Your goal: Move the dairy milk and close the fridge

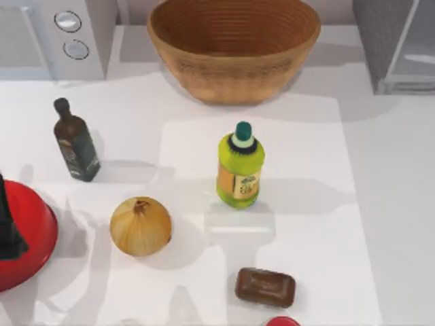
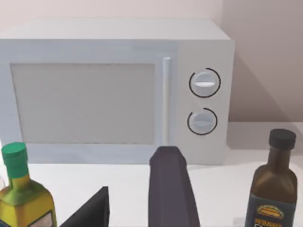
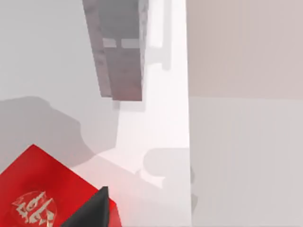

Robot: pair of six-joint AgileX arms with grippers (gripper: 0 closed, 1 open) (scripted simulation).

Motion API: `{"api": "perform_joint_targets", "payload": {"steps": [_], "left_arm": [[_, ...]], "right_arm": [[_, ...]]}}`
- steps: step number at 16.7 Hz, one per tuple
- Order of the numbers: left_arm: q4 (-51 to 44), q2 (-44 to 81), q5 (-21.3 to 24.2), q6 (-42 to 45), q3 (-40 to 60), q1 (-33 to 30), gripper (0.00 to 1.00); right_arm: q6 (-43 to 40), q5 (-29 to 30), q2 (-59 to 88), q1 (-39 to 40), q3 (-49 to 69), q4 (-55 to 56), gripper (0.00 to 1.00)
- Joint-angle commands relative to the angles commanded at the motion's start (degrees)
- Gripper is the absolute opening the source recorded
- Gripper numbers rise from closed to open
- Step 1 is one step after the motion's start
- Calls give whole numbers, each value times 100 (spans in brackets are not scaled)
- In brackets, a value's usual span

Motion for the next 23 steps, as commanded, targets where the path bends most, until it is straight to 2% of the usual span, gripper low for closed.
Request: {"api": "perform_joint_targets", "payload": {"steps": [5,9,12,19,23], "left_arm": [[0,0,0,0,0,0,100],[0,0,0,0,0,0,100],[0,0,0,0,0,0,100],[0,0,0,0,0,0,100],[0,0,0,0,0,0,100]], "right_arm": [[77,19,-10,78,-17,76,100],[916,130,20,678,-7,846,100],[2166,290,49,1444,-6,1912,100],[6120,790,85,3637,-82,4960,100],[7557,1026,87,4649,-153,6302,100]]}}
